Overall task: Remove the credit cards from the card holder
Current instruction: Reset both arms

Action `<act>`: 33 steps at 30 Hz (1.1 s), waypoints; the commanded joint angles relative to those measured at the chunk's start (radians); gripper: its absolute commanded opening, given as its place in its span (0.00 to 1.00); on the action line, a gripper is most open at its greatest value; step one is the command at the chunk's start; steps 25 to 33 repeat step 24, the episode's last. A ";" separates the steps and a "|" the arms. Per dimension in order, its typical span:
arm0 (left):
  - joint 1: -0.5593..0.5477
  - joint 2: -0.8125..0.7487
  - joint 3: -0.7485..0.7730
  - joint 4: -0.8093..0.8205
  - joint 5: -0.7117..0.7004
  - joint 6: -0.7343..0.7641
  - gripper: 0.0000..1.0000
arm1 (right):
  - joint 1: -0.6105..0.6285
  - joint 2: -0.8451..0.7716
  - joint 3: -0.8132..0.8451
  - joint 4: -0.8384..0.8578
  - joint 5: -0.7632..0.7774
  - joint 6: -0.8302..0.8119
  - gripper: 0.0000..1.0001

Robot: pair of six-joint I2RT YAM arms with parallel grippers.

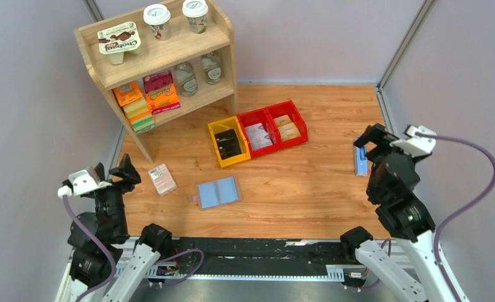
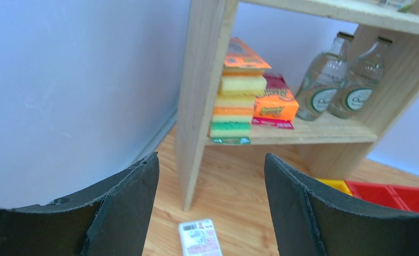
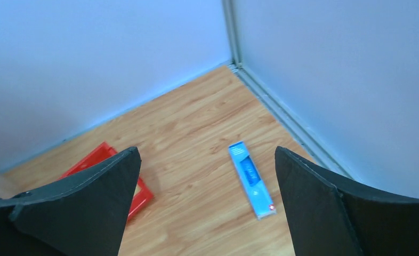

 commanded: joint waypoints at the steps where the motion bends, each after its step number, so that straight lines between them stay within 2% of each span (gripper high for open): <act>1: 0.003 -0.046 0.007 0.084 -0.026 0.181 0.80 | -0.002 -0.161 -0.151 0.211 0.205 -0.164 1.00; 5: 0.004 -0.069 -0.011 0.109 0.004 0.247 0.79 | -0.002 -0.277 -0.265 0.277 0.247 -0.197 1.00; 9: 0.003 -0.095 -0.037 0.112 -0.009 0.244 0.80 | -0.003 -0.331 -0.319 0.329 0.287 -0.239 1.00; 15: 0.003 -0.095 -0.028 0.106 -0.110 0.275 0.80 | -0.003 -0.333 -0.354 0.391 0.269 -0.316 1.00; 20: 0.004 -0.079 0.024 0.029 -0.173 0.292 0.80 | -0.011 -0.322 -0.350 0.406 0.230 -0.364 1.00; 24: 0.003 -0.072 0.092 -0.061 -0.188 0.283 0.80 | -0.037 -0.324 -0.328 0.388 0.250 -0.333 1.00; 33: 0.003 -0.072 0.092 -0.061 -0.188 0.283 0.80 | -0.037 -0.324 -0.328 0.388 0.250 -0.333 1.00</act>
